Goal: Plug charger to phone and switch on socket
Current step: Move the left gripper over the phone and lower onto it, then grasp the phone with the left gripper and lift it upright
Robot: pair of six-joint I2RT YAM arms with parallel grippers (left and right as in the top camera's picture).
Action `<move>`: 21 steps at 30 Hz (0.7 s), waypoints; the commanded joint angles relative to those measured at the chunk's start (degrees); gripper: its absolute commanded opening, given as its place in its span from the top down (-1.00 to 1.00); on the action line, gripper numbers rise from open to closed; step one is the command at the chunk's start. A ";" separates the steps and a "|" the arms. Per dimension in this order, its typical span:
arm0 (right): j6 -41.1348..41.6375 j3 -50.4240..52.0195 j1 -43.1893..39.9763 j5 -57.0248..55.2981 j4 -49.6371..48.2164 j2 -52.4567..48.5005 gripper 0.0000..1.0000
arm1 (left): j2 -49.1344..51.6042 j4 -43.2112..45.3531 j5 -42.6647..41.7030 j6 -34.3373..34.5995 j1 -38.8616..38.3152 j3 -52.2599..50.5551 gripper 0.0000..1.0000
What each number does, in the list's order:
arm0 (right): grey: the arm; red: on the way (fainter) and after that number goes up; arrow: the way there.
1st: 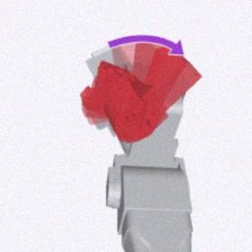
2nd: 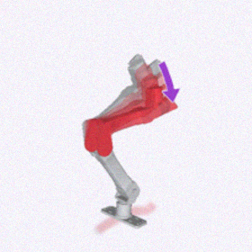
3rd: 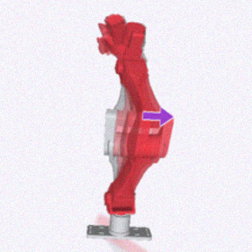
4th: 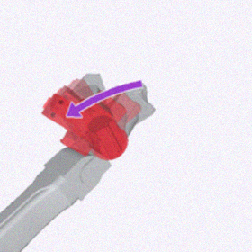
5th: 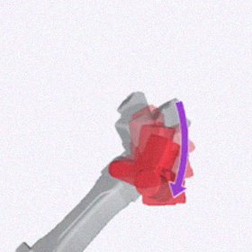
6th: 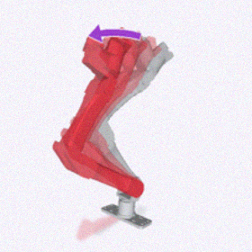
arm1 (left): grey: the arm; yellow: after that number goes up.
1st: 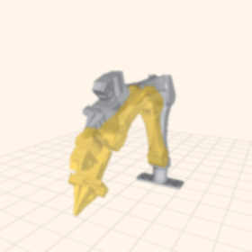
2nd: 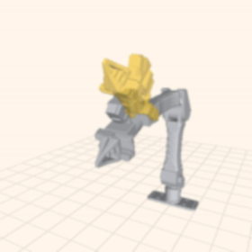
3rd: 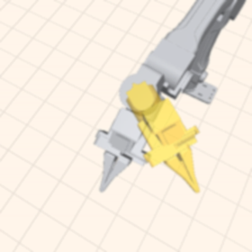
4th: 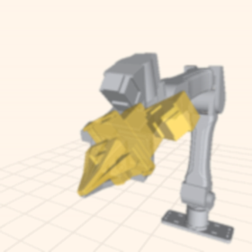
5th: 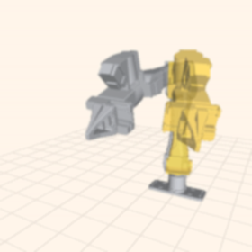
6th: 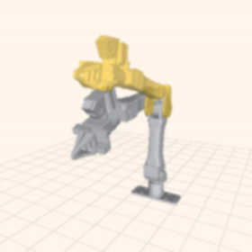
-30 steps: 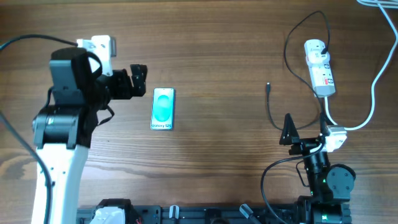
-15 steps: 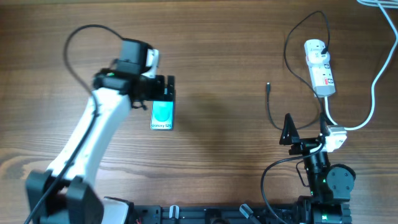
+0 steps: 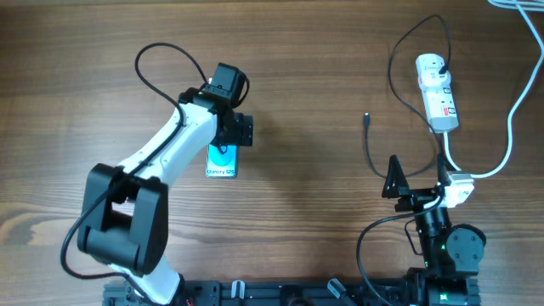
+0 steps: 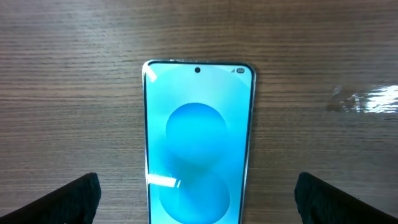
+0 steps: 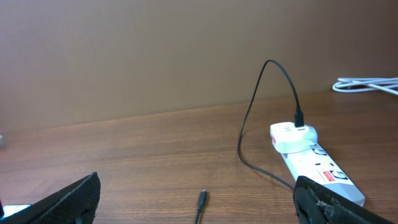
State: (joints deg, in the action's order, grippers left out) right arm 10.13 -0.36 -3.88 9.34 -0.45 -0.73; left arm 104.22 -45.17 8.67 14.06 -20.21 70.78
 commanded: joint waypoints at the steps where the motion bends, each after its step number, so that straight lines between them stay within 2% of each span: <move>1: -1.07 0.07 -0.04 -0.76 -0.20 0.46 -0.99 | 2.69 0.17 -0.70 0.28 -0.13 -0.09 -1.00; 9: -1.07 0.07 -0.04 -0.76 -0.20 0.46 -0.99 | 4.44 3.65 -1.31 -0.57 -0.09 -5.49 -1.00; 13: -1.07 0.07 -0.04 -0.74 -0.20 0.46 -0.99 | 4.46 7.37 -8.02 -4.68 -0.09 -8.35 -1.00; 21: -1.05 0.07 -0.04 -0.76 -0.20 0.46 -0.99 | 4.46 8.57 -7.82 -4.68 2.47 -11.69 -1.00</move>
State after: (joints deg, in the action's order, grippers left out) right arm 10.13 -0.36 -3.88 9.34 -0.45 -0.73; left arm 106.89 -36.12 2.92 10.15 -19.68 62.57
